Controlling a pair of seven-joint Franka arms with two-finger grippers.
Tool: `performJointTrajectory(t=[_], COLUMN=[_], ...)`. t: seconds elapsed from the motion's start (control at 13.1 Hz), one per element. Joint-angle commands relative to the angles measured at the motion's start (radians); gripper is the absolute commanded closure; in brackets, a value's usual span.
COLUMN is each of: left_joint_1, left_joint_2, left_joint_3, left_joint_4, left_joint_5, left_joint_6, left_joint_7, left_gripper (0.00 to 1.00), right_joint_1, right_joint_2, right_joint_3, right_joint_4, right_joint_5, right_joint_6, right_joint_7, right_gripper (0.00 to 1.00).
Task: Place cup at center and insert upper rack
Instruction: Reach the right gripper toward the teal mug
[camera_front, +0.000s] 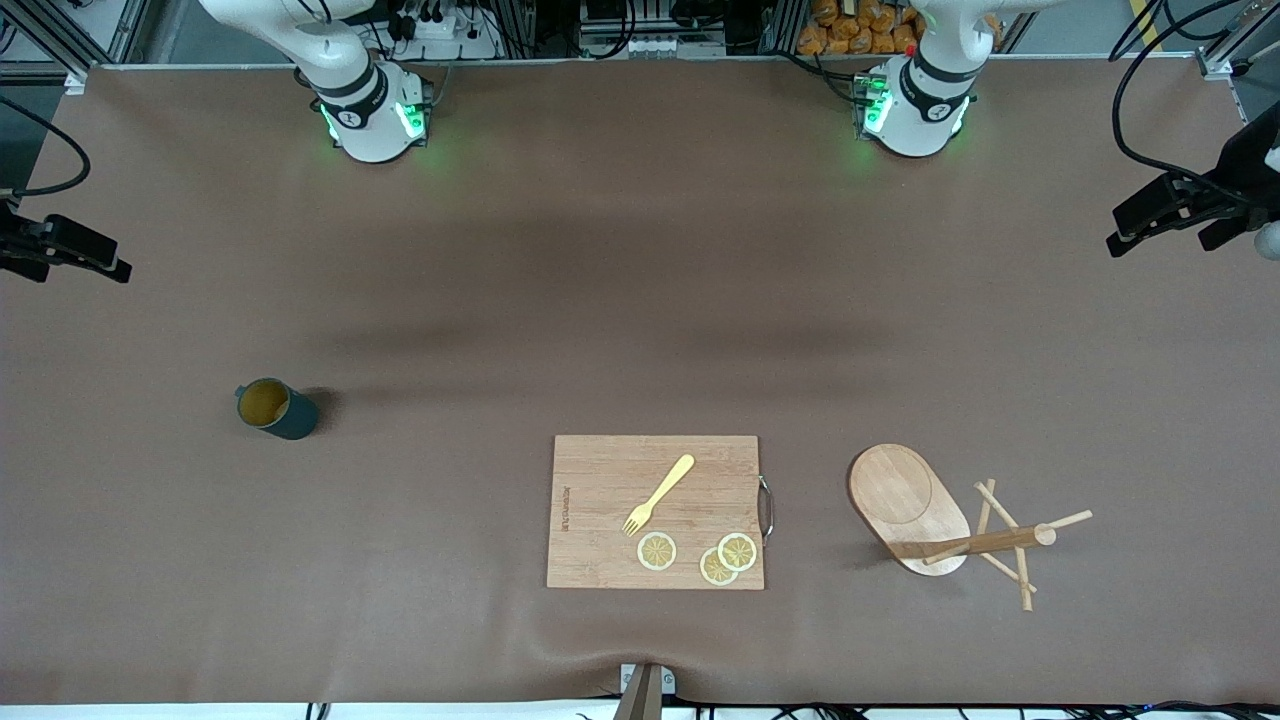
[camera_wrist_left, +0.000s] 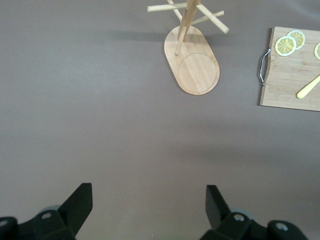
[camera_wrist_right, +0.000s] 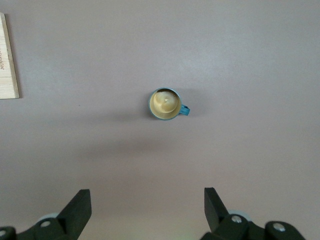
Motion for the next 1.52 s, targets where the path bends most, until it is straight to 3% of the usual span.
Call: performJointTrajectory(t=[0.0,0.53,0.91,1.45], left_joint_1=[0.001,-0.008,-0.003,-0.013], left_joint_2=[0.014,0.015,0.015,0.018], left_joint_3=[-0.003,-0.043,-0.043,-0.046], left_joint_4=[0.026,0.041,0.038,0.038], left_joint_5=[-0.006,0.096,0.095,0.044], left_joint_6=[-0.012,-0.014,-0.017,-0.015], left_joint_7=[-0.011,0.005,0.011,0.009], left_gripper=[0.00,0.00,0.00,0.00], right_joint_1=[-0.007,0.003,0.011,-0.004], right_joint_2=[-0.016,0.026,0.200,0.427], right_joint_3=[0.009,0.012,0.014,0.012], right_joint_4=[-0.005,-0.016,-0.022,-0.040], right_joint_5=[-0.018,-0.018,0.028,0.167], right_joint_6=[-0.009,0.065,0.189,0.333], right_joint_7=[0.014,0.029,0.179,0.287], right_gripper=[0.00,0.00,0.00,0.00])
